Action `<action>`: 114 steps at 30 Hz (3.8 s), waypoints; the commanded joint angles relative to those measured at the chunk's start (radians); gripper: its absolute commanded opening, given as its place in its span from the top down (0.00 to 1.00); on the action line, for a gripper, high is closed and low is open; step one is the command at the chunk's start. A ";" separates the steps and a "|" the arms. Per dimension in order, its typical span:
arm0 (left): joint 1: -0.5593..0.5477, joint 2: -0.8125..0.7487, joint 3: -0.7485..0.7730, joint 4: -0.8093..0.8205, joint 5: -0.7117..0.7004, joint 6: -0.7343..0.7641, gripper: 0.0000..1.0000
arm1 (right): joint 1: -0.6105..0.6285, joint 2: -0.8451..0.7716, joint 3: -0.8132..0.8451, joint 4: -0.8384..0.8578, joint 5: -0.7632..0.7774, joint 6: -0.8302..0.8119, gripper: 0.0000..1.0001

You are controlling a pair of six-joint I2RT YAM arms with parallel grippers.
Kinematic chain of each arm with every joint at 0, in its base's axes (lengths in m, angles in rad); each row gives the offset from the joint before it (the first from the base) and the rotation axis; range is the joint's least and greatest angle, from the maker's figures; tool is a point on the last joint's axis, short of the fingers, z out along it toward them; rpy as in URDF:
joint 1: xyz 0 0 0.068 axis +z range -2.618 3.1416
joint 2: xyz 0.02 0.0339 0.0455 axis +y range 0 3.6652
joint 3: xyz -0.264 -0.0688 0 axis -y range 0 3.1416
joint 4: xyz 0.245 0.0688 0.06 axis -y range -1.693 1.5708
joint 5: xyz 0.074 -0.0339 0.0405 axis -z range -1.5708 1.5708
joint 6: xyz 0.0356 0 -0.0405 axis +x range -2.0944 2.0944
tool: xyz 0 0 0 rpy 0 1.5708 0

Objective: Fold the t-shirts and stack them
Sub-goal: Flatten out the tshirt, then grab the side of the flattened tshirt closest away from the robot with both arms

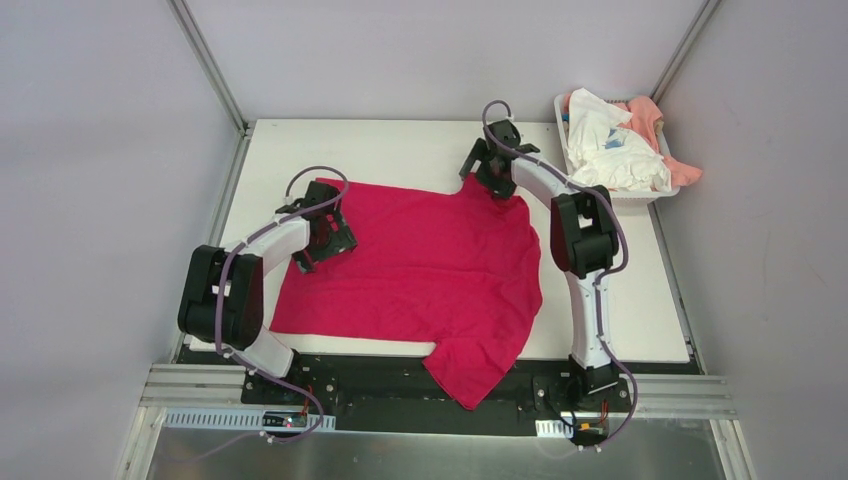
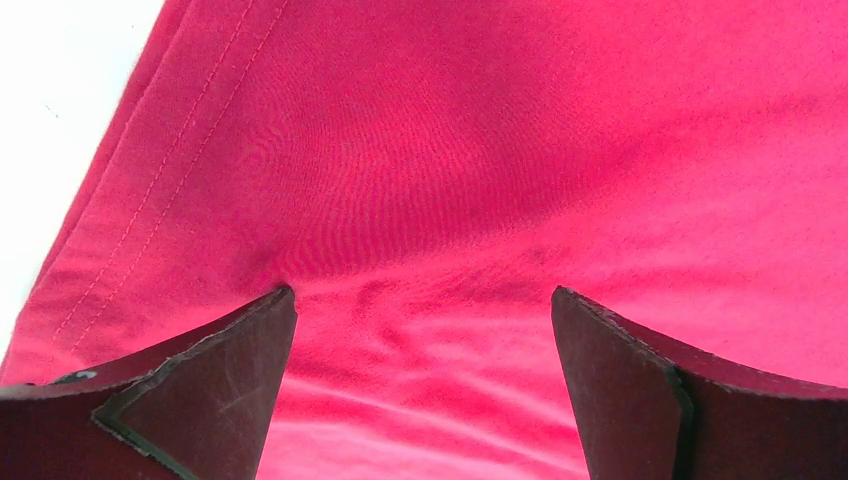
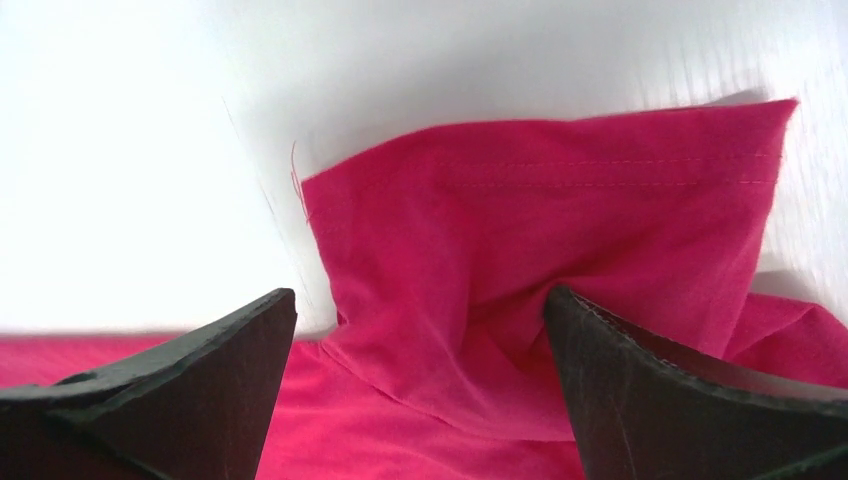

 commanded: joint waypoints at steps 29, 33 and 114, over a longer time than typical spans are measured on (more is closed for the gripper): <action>0.012 0.152 0.318 -0.009 -0.046 -0.013 0.01 | -0.152 0.331 0.699 -0.021 -0.187 -0.132 0.01; 0.013 -0.008 0.255 -0.048 -0.082 -0.011 0.01 | -0.131 0.176 0.642 -0.086 -0.162 -0.211 0.00; 0.126 -0.541 -0.432 -0.107 -0.160 -0.317 1.00 | 0.649 -0.814 -1.069 -0.329 -0.010 0.223 0.43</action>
